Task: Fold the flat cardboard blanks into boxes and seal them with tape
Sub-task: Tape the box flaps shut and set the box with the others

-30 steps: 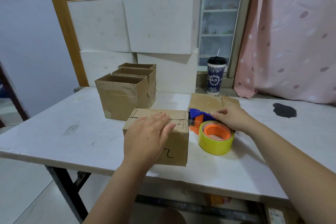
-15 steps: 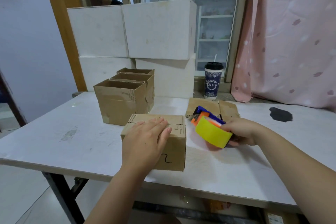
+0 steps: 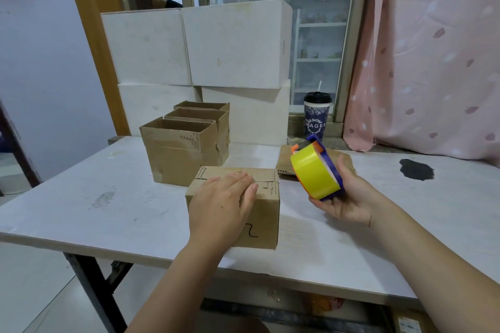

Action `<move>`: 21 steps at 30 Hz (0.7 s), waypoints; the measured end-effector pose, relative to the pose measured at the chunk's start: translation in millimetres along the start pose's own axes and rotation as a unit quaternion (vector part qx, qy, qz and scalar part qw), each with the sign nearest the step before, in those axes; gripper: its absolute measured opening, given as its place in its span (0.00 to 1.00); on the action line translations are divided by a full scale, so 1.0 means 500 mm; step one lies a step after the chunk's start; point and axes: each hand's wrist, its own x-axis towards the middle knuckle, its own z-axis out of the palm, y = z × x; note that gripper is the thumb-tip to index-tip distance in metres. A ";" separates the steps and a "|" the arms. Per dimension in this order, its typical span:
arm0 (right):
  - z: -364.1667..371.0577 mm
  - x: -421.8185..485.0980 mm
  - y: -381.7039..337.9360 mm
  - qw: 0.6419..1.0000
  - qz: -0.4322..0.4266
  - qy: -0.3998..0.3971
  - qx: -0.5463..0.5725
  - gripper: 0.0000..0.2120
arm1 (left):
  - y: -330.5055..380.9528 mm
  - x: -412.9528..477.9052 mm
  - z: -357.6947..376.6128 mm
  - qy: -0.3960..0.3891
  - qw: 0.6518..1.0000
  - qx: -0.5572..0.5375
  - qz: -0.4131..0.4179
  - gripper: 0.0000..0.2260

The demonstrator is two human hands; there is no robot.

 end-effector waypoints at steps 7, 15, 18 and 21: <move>0.036 -0.030 -0.049 0.985 -0.171 0.006 -0.026 0.22 | 0.052 0.044 0.049 -0.016 0.998 -0.040 0.034 0.11; 0.072 -0.072 -0.108 0.914 -0.365 0.010 -0.176 0.19 | 0.085 0.127 0.084 -0.212 0.962 -0.133 -0.112 0.16; 0.075 -0.079 -0.117 0.878 -0.403 -0.005 -0.258 0.18 | 0.084 0.136 0.074 -0.147 0.918 -0.309 -0.199 0.08; 0.075 -0.079 -0.103 0.839 -0.415 -0.029 -0.349 0.22 | 0.083 0.151 0.058 -0.115 0.823 -0.485 -0.272 0.15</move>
